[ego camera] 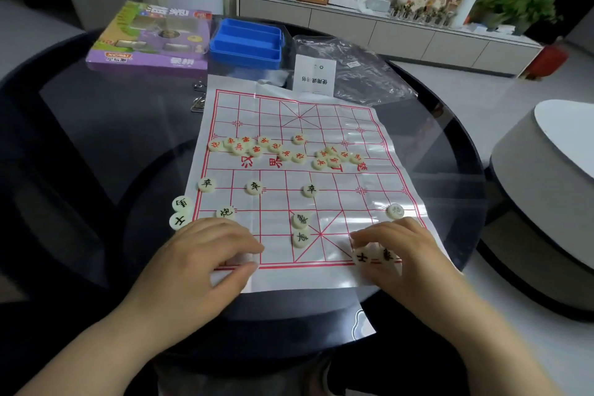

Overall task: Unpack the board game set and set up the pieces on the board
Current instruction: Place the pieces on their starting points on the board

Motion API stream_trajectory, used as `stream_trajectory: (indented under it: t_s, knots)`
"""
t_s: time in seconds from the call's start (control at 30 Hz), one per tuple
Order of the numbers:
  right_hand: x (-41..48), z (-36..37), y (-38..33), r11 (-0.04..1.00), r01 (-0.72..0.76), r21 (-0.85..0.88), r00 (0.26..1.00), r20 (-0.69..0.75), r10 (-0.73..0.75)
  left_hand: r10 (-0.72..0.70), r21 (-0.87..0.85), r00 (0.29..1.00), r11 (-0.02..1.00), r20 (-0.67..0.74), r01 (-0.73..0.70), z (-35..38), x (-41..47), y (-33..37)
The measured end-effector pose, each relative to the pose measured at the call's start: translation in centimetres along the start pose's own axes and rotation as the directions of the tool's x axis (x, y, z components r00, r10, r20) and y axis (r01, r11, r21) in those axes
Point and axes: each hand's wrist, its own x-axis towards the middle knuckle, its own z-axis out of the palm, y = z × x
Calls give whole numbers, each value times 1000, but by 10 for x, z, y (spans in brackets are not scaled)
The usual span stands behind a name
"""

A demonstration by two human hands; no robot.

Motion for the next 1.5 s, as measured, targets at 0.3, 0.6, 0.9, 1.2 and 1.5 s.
stream_trajectory:
  t_s: [0.3,0.6,0.9,1.2,1.5]
  knots:
    - [11,11,-13,989,91,-120,984,-143,-108,-74,-22,996,997,-51,73,-3,-1,-2]
    - [34,56,-42,944,-120,-306,940,-342,8,-86,7,990,996,-113,88,-5,0,-3]
    - [34,60,-42,983,51,-176,930,-350,-111,-240,-83,960,970,-147,230,-35,-8,-14]
    - [35,87,-113,945,312,-98,930,-173,-325,-406,-132,892,913,-198,386,-61,-16,-33]
    - [46,83,-105,966,257,32,954,-166,-249,-352,-100,930,934,-102,343,-54,-17,-30]
